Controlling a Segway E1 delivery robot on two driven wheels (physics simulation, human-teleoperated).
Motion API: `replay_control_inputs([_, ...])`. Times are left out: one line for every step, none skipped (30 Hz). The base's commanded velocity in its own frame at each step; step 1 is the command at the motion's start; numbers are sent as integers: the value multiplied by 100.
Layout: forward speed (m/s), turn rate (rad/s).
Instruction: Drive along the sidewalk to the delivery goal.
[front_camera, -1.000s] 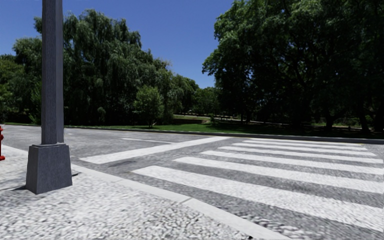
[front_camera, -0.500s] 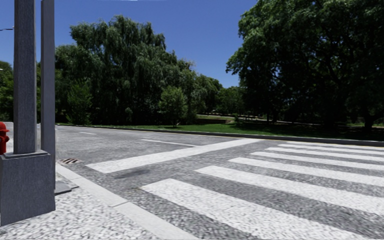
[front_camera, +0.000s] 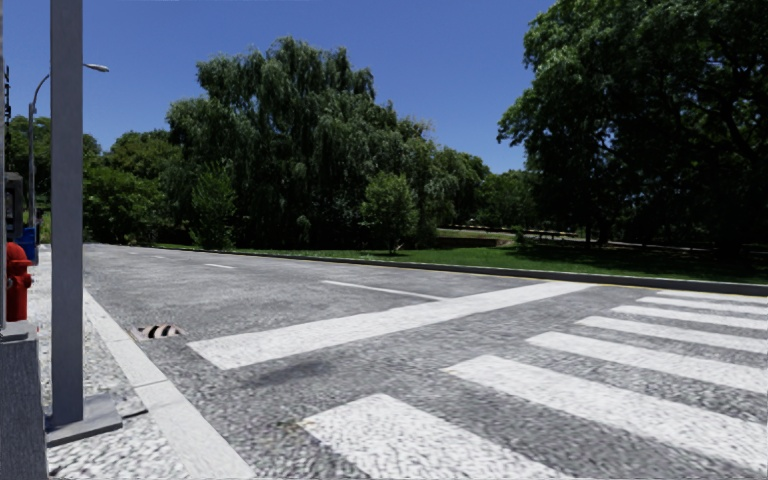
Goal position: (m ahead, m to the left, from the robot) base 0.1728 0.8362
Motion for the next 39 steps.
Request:
replay_control_inputs([106,0])
replay_control_inputs([94,0])
replay_control_inputs([78,0])
replay_control_inputs([58,0])
replay_control_inputs([58,0])
replay_control_inputs([37,0])
replay_control_inputs([21,0])
replay_control_inputs([21,0])
replay_control_inputs([5,0])
replay_control_inputs([0,0])
replay_control_inputs([0,0])
replay_control_inputs([0,0])
replay_control_inputs([0,0])
replay_control_inputs([0,0])
replay_control_inputs([0,0])
replay_control_inputs([0,0])
replay_control_inputs([0,0])
replay_control_inputs([0,0])
replay_control_inputs([0,0])
replay_control_inputs([0,0])
replay_control_inputs([0,0])
replay_control_inputs([0,0])
replay_control_inputs([0,0])
replay_control_inputs([0,0])
replay_control_inputs([0,0])
replay_control_inputs([0,0])
replay_control_inputs([0,0])
replay_control_inputs([0,0])
replay_control_inputs([0,0])
replay_control_inputs([0,0])
replay_control_inputs([0,0])
replay_control_inputs([0,0])
replay_control_inputs([0,0])
replay_control_inputs([0,0])
replay_control_inputs([0,0])
replay_control_inputs([0,0])
replay_control_inputs([0,0])
replay_control_inputs([0,0])
replay_control_inputs([0,0])
